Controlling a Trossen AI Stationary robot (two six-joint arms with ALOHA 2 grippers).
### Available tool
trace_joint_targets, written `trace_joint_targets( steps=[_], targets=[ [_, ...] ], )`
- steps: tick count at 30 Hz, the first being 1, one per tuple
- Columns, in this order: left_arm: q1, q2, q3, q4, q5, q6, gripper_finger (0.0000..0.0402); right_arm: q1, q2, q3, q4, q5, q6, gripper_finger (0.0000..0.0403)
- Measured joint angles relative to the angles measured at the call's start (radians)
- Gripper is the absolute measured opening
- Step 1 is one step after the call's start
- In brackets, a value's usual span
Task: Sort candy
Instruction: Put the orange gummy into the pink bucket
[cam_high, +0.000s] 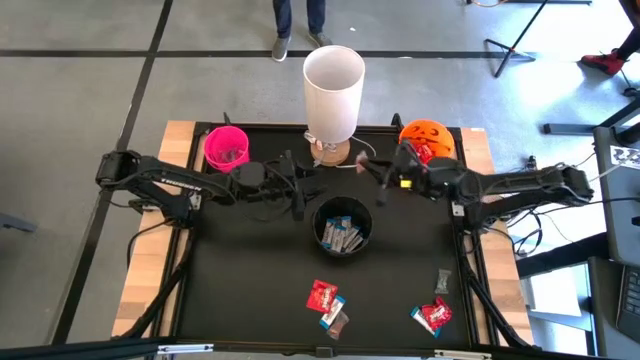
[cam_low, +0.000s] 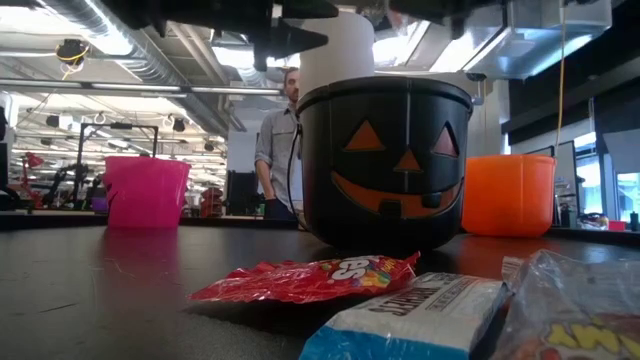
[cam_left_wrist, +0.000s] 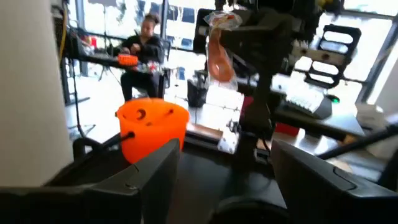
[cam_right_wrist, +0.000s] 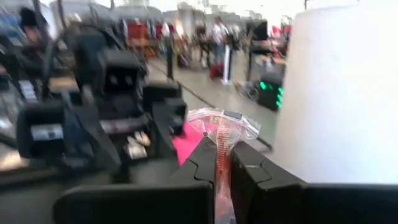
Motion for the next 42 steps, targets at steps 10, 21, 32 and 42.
trace_joint_targets(
  steps=[10, 21, 32, 42],
  targets=[
    [0.019, 0.038, 0.000, 0.052, -0.127, 0.052, 0.0243, -0.066, 0.237, 0.049, 0.239, -0.097, 0.028, 0.0019],
    [0.022, 0.038, 0.000, 0.035, -0.148, 0.046, 0.0245, -0.064, 0.410, 0.175, 0.240, -0.181, 0.024, 0.0019],
    [0.021, 0.038, 0.000, -0.030, -0.211, 0.020, 0.0191, -0.064, 0.420, 0.196, 0.203, -0.208, 0.024, 0.0019],
    [0.021, 0.038, 0.000, -0.033, -0.205, 0.025, 0.0092, -0.064, 0.420, 0.196, 0.174, -0.208, 0.024, 0.0019]
  ],
)
